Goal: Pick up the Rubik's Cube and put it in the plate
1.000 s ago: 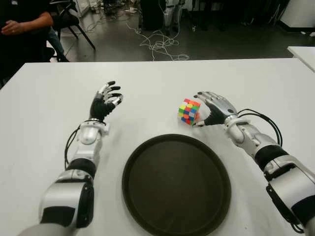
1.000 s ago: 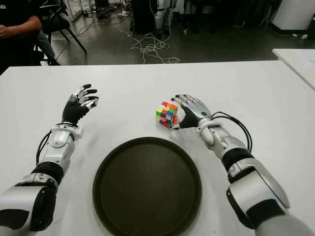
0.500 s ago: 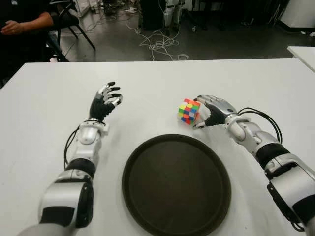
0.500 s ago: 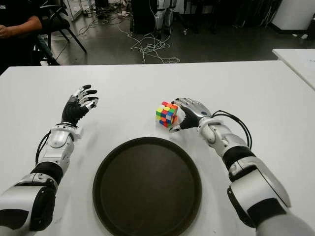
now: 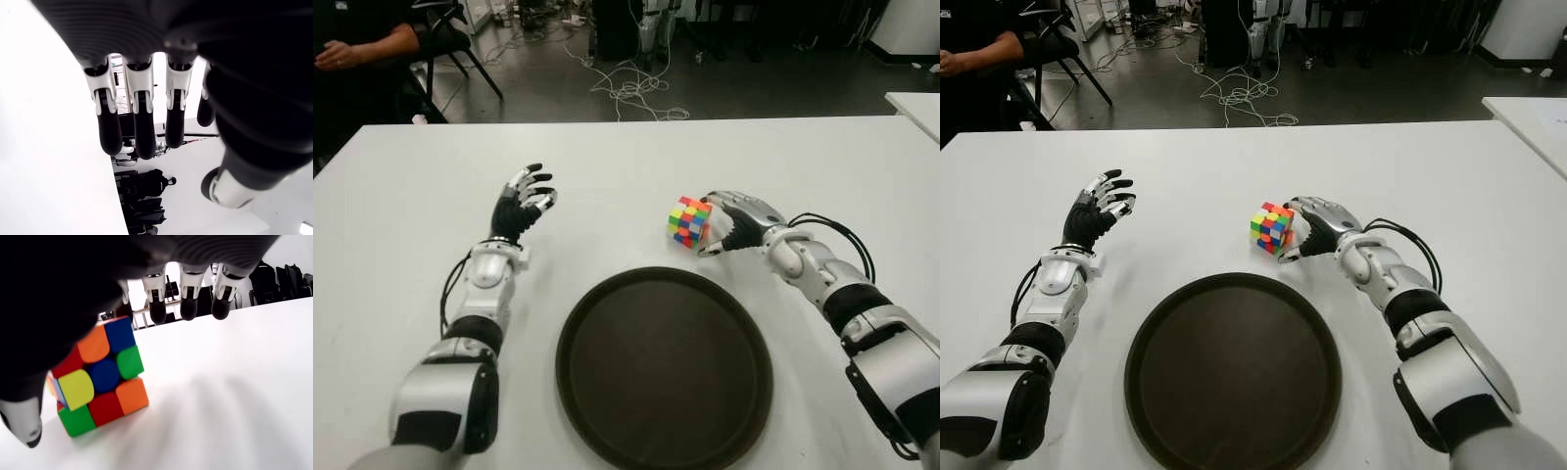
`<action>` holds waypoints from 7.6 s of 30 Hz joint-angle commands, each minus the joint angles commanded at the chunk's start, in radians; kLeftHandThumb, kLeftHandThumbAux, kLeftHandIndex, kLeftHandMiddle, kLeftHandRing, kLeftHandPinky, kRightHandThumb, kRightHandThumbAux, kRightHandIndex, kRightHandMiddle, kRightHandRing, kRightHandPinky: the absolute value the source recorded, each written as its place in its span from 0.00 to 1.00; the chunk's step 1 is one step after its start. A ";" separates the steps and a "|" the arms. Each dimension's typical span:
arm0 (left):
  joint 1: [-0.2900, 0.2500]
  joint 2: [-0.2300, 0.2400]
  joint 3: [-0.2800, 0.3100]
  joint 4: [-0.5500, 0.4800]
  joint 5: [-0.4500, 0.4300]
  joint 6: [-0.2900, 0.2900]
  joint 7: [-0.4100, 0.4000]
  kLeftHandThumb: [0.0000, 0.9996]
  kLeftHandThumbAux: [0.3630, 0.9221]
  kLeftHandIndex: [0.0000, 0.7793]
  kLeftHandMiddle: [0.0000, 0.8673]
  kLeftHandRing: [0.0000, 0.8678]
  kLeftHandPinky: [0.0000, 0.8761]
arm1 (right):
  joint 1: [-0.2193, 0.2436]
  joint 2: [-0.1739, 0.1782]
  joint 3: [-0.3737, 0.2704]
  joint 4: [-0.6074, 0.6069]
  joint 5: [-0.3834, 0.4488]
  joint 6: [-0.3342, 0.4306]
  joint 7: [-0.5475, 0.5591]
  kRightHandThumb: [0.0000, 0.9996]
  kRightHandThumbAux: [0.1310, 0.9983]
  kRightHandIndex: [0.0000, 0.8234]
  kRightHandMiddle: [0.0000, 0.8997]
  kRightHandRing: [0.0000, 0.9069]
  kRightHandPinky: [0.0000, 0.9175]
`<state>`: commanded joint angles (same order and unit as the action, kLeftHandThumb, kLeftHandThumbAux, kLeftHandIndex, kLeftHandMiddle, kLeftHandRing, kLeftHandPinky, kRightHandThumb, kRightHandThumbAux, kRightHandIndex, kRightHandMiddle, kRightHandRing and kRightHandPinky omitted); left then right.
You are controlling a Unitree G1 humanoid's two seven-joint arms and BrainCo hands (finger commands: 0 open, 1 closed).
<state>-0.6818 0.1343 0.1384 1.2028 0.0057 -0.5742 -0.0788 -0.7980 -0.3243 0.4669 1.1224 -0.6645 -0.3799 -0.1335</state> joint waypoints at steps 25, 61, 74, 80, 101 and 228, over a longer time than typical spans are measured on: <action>-0.004 -0.009 0.000 0.006 -0.002 -0.007 0.012 0.11 0.76 0.23 0.30 0.33 0.41 | -0.057 0.088 0.065 0.037 -0.035 -0.026 -0.002 0.00 0.56 0.00 0.00 0.00 0.00; -0.003 -0.012 0.002 0.010 -0.004 -0.012 0.009 0.13 0.74 0.23 0.29 0.33 0.40 | -0.061 0.103 0.107 0.022 -0.047 -0.033 -0.008 0.00 0.66 0.00 0.00 0.00 0.00; 0.001 -0.010 0.003 0.005 -0.007 -0.016 0.004 0.11 0.75 0.23 0.30 0.33 0.40 | -0.048 0.102 0.096 0.041 -0.033 -0.022 -0.046 0.00 0.65 0.00 0.00 0.00 0.00; 0.002 -0.008 0.004 0.006 -0.007 -0.016 0.003 0.11 0.75 0.23 0.30 0.33 0.40 | -0.054 0.100 0.095 0.060 -0.034 -0.011 -0.051 0.00 0.64 0.00 0.00 0.00 0.00; 0.002 -0.007 -0.001 0.006 -0.003 -0.015 0.002 0.08 0.75 0.24 0.31 0.33 0.39 | -0.055 0.109 0.072 0.114 -0.015 0.011 -0.040 0.00 0.67 0.00 0.00 0.00 0.00; 0.020 -0.022 -0.012 -0.025 0.005 -0.027 0.023 0.08 0.76 0.23 0.30 0.32 0.40 | 0.006 0.115 0.063 0.167 -0.029 -0.016 -0.422 0.08 0.92 0.30 0.44 0.50 0.55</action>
<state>-0.6621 0.1122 0.1261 1.1777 0.0110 -0.6009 -0.0557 -0.7921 -0.2093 0.5296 1.2898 -0.6932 -0.3962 -0.5553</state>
